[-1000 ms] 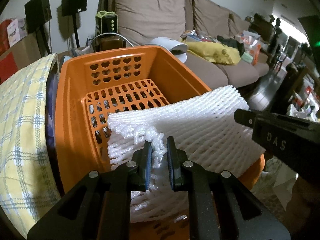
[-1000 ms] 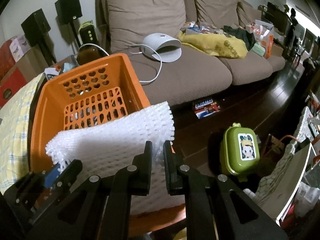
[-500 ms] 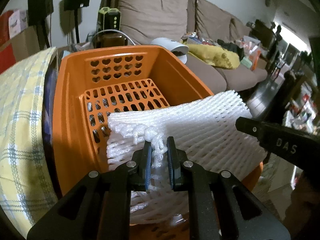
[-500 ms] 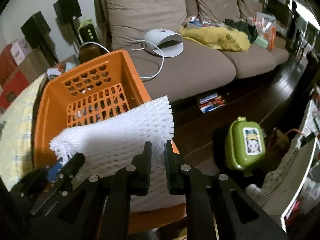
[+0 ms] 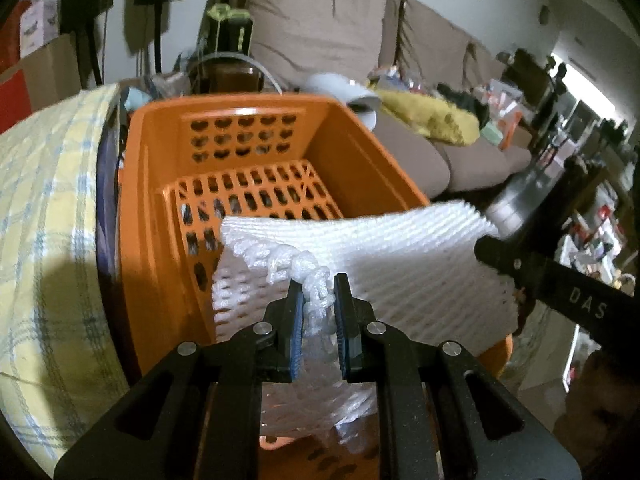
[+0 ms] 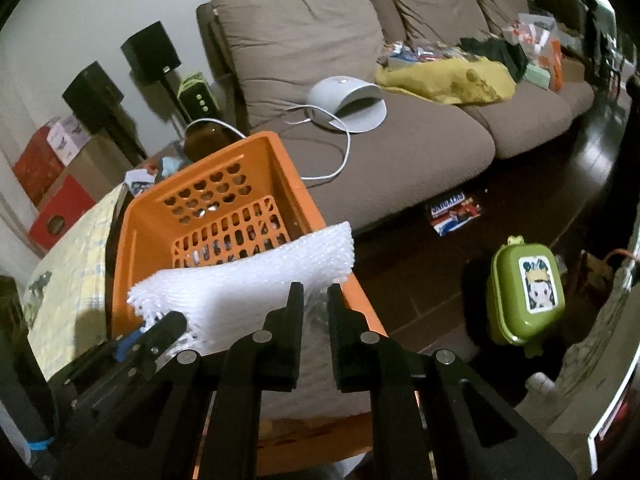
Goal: Organize objects
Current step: 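Press the mesh sheet down inside the basket with both grippers, then open both grippers to release the mesh sheet in the basket, then move both open grippers over the clothespins on the plaid table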
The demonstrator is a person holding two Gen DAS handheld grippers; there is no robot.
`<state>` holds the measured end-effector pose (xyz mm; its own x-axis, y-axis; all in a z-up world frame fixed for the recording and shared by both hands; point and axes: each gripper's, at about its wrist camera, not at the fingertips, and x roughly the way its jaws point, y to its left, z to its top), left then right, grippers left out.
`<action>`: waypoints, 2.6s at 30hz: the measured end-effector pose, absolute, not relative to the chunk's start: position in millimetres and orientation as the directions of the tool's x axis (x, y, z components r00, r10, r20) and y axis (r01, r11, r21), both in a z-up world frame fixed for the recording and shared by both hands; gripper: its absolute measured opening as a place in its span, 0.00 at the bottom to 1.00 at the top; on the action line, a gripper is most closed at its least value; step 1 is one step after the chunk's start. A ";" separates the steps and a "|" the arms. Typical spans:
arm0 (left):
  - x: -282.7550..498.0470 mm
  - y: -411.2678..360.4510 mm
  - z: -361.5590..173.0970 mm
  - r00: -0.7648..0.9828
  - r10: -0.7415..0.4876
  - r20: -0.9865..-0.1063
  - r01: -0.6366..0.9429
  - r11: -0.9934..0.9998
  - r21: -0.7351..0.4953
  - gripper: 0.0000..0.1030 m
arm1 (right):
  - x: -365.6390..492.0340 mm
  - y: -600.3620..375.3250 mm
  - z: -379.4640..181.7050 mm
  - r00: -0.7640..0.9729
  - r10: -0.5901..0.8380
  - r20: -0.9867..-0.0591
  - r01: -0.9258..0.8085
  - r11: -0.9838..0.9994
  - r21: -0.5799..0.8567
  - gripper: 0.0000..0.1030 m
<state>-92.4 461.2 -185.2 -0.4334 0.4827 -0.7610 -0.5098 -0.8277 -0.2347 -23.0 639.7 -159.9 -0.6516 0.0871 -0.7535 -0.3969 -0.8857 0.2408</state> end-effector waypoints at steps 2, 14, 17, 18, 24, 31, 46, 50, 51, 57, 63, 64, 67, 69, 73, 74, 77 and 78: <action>-87.5 458.5 -188.6 -0.431 0.485 -0.761 -0.511 -0.826 -0.237 0.13 | -25.8 636.9 -163.0 -0.639 0.092 -0.764 -0.395 -0.891 0.224 0.10; -89.6 443.3 -183.4 -0.473 0.438 -0.765 -0.456 -0.864 -0.212 0.33 | -28.8 630.4 -167.2 -0.620 0.071 -0.781 -0.376 -0.901 0.217 0.16; -89.3 436.9 -179.8 -0.488 0.432 -0.758 -0.445 -0.871 -0.210 0.39 | -27.1 630.8 -165.0 -0.623 0.072 -0.779 -0.381 -0.898 0.221 0.20; -90.4 434.7 -178.7 -0.486 0.432 -0.760 -0.443 -0.871 -0.212 0.39 | -26.9 631.3 -164.9 -0.622 0.073 -0.779 -0.382 -0.897 0.221 0.20; -90.6 416.6 -169.1 -0.522 0.419 -0.743 -0.415 -0.886 -0.209 0.52 | -24.6 633.7 -160.9 -0.625 0.098 -0.774 -0.402 -0.891 0.212 0.20; -91.7 401.1 -153.7 -0.587 0.335 -0.737 -0.366 -0.922 -0.128 0.63 | -16.2 616.2 -134.9 -0.671 0.131 -0.730 -0.369 -0.912 0.176 0.29; -87.9 361.7 -127.0 -0.654 0.302 -0.693 -0.319 -0.941 -0.108 0.71 | -27.9 560.2 -156.2 -0.634 0.140 -0.760 -0.263 -0.964 0.042 0.19; -89.1 352.7 -124.2 -0.684 0.264 -0.680 -0.301 -0.951 -0.067 0.72 | -32.3 553.3 -165.4 -0.614 0.130 -0.778 -0.248 -0.968 0.034 0.19; -89.2 350.2 -123.0 -0.693 0.255 -0.674 -0.298 -0.953 -0.055 0.72 | -33.5 552.1 -168.7 -0.606 0.128 -0.785 -0.248 -0.968 0.033 0.19; -91.1 329.7 -113.4 -0.722 0.247 -0.647 -0.280 -0.959 -0.053 0.72 | -40.2 544.8 -188.2 -0.556 0.133 -0.821 -0.239 -0.971 0.005 0.19; -101.7 285.7 -84.5 -0.821 0.150 -0.550 -0.197 -0.980 0.026 0.72 | -28.7 540.4 -175.2 -0.607 0.138 -0.782 -0.263 -0.964 0.034 0.19; -104.4 274.8 -79.8 -0.833 0.138 -0.536 -0.181 -0.983 0.028 0.75 | -26.7 538.3 -169.7 -0.624 0.137 -0.770 -0.259 -0.965 0.038 0.19; -111.6 238.2 -65.3 -0.872 0.058 -0.486 -0.095 -0.994 0.052 0.78 | -21.0 530.2 -153.1 -0.696 0.121 -0.708 -0.243 -0.967 0.073 0.19; -115.5 213.0 -57.1 -0.889 -0.006 -0.459 -0.031 -0.997 0.073 0.80 | -21.2 525.6 -147.1 -0.722 0.095 -0.686 -0.226 -0.968 0.104 0.19; -129.0 160.1 -46.6 -0.887 -0.074 -0.455 0.059 -0.997 0.046 0.82 | -29.6 506.8 -132.8 -0.751 0.039 -0.659 -0.193 -0.968 0.162 0.20; -132.1 147.1 -44.9 -0.882 -0.073 -0.465 0.066 -0.997 0.031 0.82 | -34.3 495.9 -127.6 -0.760 0.022 -0.649 -0.179 -0.968 0.176 0.20; -140.7 114.4 -41.8 -0.865 -0.023 -0.502 0.031 -0.999 -0.007 0.82 | -49.0 464.6 -115.8 -0.788 -0.056 -0.613 -0.116 -0.964 0.238 0.20; -141.8 104.9 -41.3 -0.860 -0.023 -0.509 0.032 -0.999 -0.009 0.82 | -57.2 451.2 -112.8 -0.787 -0.095 -0.609 -0.083 -0.963 0.258 0.20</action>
